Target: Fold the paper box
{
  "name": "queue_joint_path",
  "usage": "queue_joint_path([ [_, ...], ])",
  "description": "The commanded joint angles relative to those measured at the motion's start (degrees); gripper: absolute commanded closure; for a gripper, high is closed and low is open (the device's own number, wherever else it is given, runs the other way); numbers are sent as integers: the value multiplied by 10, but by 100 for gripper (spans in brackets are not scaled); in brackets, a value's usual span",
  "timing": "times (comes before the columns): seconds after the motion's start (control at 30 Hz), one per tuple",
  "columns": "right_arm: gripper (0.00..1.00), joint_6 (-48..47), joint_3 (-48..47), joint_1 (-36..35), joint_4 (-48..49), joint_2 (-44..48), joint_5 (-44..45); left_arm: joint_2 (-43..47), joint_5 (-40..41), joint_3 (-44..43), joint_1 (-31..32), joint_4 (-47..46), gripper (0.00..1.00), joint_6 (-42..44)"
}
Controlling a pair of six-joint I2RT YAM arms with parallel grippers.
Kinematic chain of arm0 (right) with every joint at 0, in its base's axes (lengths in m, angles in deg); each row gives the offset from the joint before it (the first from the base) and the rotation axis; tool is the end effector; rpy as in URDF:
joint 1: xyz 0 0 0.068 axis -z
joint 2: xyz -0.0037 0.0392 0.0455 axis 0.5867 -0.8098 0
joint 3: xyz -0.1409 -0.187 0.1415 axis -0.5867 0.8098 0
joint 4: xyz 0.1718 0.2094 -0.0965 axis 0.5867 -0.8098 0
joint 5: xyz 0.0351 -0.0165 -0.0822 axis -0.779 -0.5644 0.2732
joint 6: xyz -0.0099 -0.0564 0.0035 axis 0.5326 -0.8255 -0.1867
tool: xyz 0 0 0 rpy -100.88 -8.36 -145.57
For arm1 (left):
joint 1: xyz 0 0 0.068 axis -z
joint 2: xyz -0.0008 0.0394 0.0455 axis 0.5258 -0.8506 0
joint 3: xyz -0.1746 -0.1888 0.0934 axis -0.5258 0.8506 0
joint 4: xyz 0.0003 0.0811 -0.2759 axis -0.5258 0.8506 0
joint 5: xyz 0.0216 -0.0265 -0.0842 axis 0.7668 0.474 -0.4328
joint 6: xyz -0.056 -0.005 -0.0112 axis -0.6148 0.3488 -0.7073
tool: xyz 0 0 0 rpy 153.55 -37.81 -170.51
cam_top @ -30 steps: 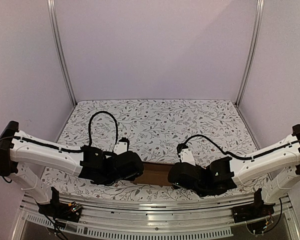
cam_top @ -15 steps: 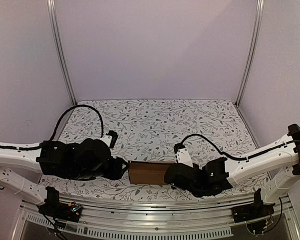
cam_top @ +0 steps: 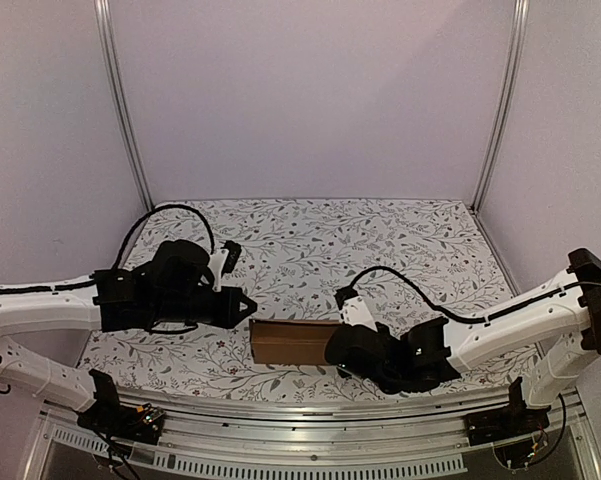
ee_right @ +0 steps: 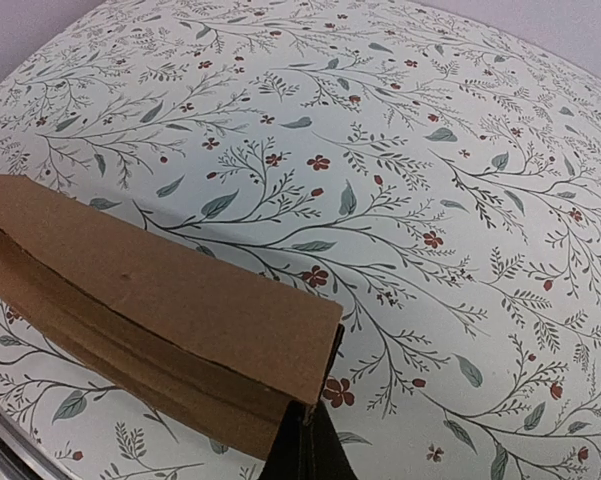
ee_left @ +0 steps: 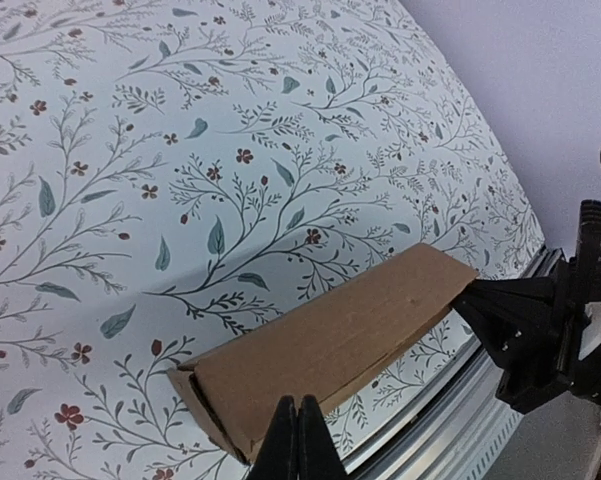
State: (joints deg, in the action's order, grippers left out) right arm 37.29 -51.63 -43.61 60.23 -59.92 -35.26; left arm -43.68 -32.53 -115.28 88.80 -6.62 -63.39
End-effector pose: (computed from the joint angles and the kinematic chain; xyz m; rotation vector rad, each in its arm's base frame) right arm 0.0887 0.3258 0.1613 -0.3789 2.1727 0.2234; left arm 0.1511 -0.2256 0.2363 0.2704 2.3338 -0.7983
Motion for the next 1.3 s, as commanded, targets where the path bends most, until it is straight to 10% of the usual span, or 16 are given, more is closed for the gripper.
queue_joint_path([
  [0.0,100,-61,10,6,6,-30,-46,-55,-102,-16,-43,-65,100,41],
  [0.73,100,-64,-7,41,6,-59,-92,-146,-195,75,-63,-183,100,37],
  [0.9,70,-68,-11,41,-3,-54,-93,-147,-186,80,-63,-190,100,33],
  [1.07,20,-81,-14,40,-11,-28,-99,-133,-173,80,-66,-183,100,33],
  [1.27,14,-122,-3,40,-12,46,-135,-130,-167,88,-67,-187,100,26],
])
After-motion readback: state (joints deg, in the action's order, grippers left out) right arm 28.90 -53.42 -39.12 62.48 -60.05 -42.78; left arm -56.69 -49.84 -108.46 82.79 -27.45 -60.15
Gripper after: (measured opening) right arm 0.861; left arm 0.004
